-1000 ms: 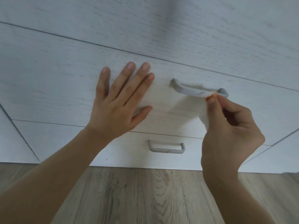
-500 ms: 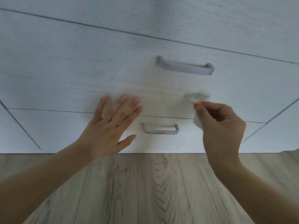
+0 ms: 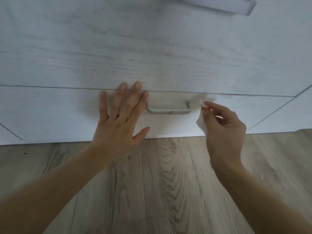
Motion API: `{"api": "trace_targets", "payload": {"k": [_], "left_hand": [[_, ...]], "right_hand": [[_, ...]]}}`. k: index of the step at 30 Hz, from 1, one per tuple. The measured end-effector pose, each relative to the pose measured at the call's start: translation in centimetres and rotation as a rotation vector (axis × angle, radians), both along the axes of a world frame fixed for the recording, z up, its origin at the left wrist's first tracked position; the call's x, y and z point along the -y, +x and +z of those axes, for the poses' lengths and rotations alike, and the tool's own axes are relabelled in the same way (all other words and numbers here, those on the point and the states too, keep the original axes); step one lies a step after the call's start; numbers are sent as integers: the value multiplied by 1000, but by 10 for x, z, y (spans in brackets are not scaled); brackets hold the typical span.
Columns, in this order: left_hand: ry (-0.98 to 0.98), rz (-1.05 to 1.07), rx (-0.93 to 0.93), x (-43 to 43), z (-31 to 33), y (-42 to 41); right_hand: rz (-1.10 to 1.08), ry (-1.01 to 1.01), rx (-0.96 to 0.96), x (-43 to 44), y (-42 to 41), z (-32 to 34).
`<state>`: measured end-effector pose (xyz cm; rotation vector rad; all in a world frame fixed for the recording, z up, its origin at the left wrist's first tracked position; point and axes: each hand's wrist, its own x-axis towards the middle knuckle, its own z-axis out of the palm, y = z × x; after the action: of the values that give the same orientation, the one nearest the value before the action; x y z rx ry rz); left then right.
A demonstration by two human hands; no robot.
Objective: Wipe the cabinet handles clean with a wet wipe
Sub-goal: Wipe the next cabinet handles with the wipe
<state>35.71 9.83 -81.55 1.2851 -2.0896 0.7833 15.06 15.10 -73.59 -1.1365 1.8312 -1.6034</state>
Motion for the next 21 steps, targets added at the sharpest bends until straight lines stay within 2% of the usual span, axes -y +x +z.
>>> {"api": "trace_targets", "payload": {"k": [6,14,17,21], "left_hand": [[-19,-9,-10,3,-1,1],[-29,-1,-19,7,-5,-3],[-41,8,-37,9,-9,-7],[-66,18,-39,11,-12,-9]], "right_hand": [[77,-34,-42,7,10,-8],[18,-133,-101,8,18,-21],[26,-206,-213,5,29,-25],[-29,-268,-127,6,41,-35]]}}
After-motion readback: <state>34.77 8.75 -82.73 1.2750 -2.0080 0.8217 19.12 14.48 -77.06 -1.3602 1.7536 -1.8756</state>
